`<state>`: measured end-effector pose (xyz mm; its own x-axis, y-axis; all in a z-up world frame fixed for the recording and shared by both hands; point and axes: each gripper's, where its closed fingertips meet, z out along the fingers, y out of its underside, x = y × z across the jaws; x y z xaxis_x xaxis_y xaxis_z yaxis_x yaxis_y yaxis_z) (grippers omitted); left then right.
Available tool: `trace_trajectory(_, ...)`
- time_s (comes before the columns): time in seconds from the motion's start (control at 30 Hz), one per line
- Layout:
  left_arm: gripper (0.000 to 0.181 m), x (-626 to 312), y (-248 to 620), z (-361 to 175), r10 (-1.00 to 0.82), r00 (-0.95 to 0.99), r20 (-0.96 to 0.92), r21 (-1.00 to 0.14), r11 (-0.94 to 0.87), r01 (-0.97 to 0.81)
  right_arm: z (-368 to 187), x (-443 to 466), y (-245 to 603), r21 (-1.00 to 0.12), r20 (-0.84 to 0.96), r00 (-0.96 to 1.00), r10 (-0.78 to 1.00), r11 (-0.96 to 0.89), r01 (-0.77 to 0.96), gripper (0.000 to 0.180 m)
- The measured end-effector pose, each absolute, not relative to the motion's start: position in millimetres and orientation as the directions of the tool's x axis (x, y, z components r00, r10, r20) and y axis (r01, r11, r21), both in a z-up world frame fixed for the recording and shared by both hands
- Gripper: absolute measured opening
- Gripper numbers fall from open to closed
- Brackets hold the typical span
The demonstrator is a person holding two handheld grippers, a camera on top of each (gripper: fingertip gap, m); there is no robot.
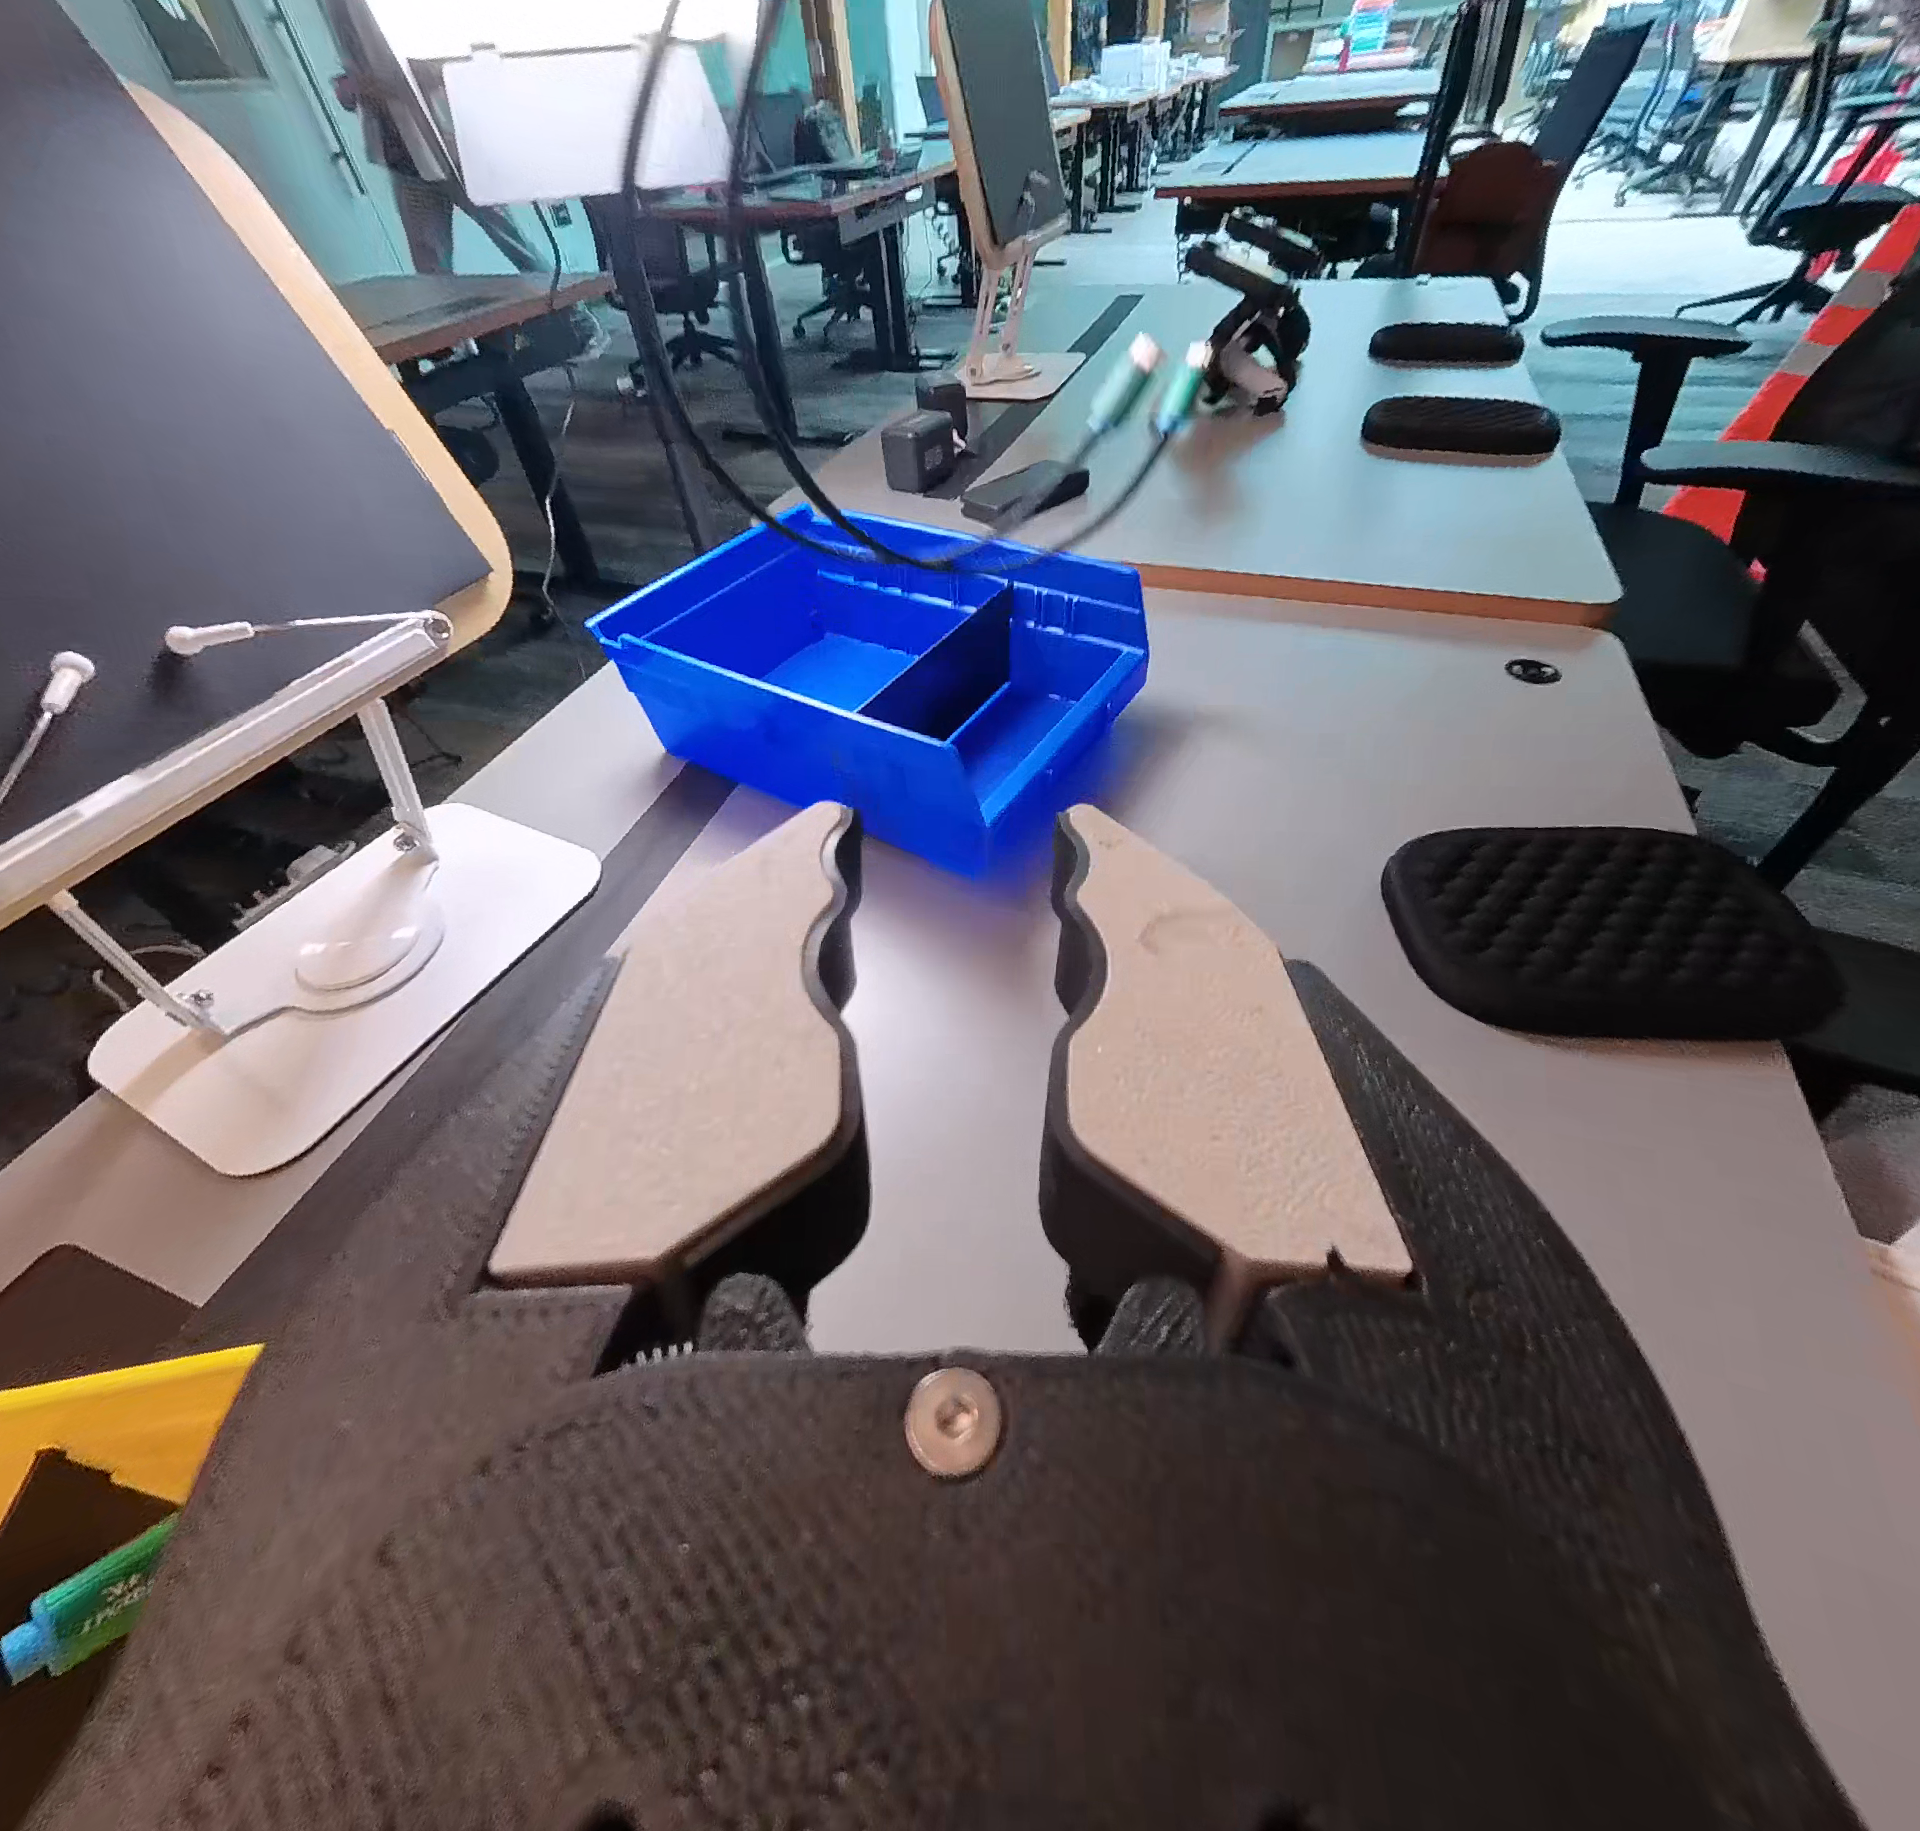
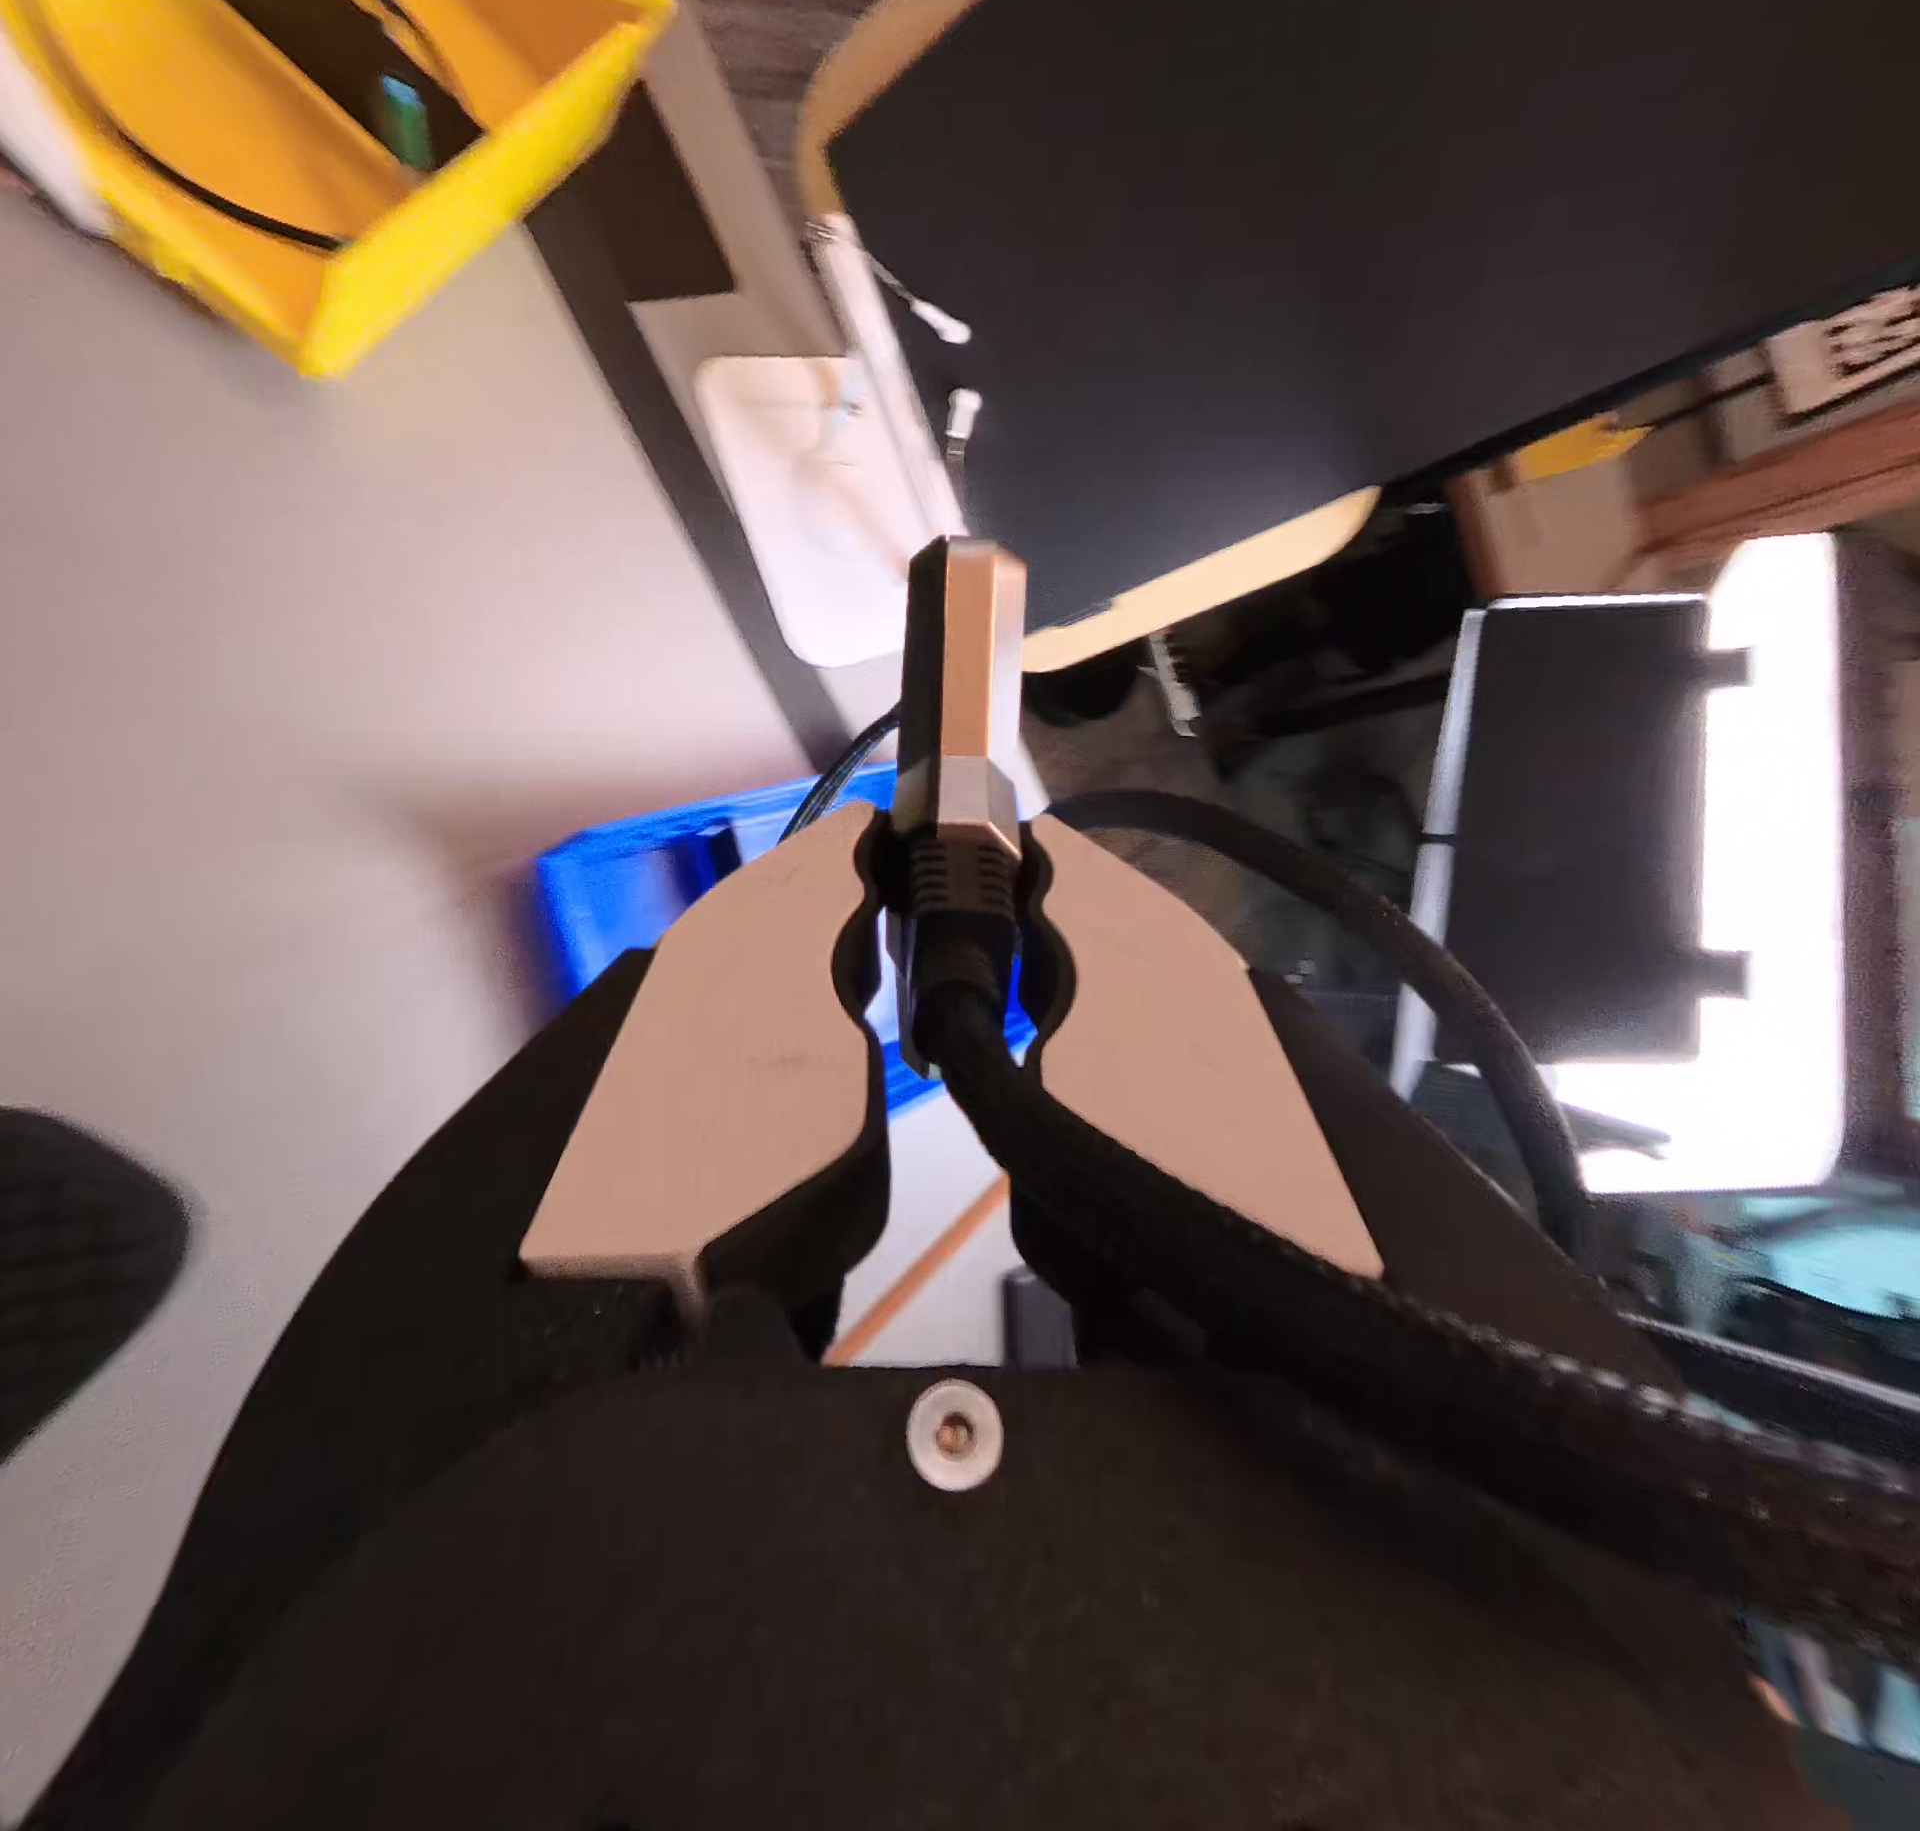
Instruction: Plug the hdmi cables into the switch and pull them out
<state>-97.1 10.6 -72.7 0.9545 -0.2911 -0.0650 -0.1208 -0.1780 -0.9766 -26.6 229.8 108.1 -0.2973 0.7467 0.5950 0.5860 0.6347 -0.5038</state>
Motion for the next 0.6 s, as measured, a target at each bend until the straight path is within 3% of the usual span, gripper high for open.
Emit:
trace_trajectory(0.1, 0.035, -95.5, 14.9, -80.1, -0.294, 0.953, -0.07, -0.97, -0.203, -0.134, 90.7, -50.2, 266.5, -0.461, 0.7, -0.24, 0.672, 0.683, 0.567, 0.022)
trace_trajectory(0.23, 0.035, -95.4, 15.3, -85.5, -0.287, 0.952, -0.103, -0.959, -0.227, -0.172, 19.5, -71.1, 301.7, -0.474, 0.717, -0.196, 0.669, 0.674, 0.566, 0.022)
trace_trajectory(0.4, 0.033, -110.1, 14.0, -93.0, -0.244, 0.963, -0.113, -0.947, -0.266, -0.178, -82.9, -68.8, 320.7, -0.559, 0.487, -0.204, 0.849, 0.483, 0.674, 0.022)
trace_trajectory(0.5, 0.033, -120.6, 15.5, -107.0, -0.225, 0.973, -0.055, -0.934, -0.333, -0.13, -101.8, -73.6, 334.4, -0.619, 0.338, -0.133, 0.932, 0.327, 0.714, 0.022)
trace_trajectory(0.6, 0.035, -129.7, 17.8, -122.8, -0.201, 0.979, -0.019, -0.914, -0.394, -0.098, -114.6, -79.9, 346.6, -0.611, 0.121, -0.077, 0.99, 0.135, 0.78, 0.024)
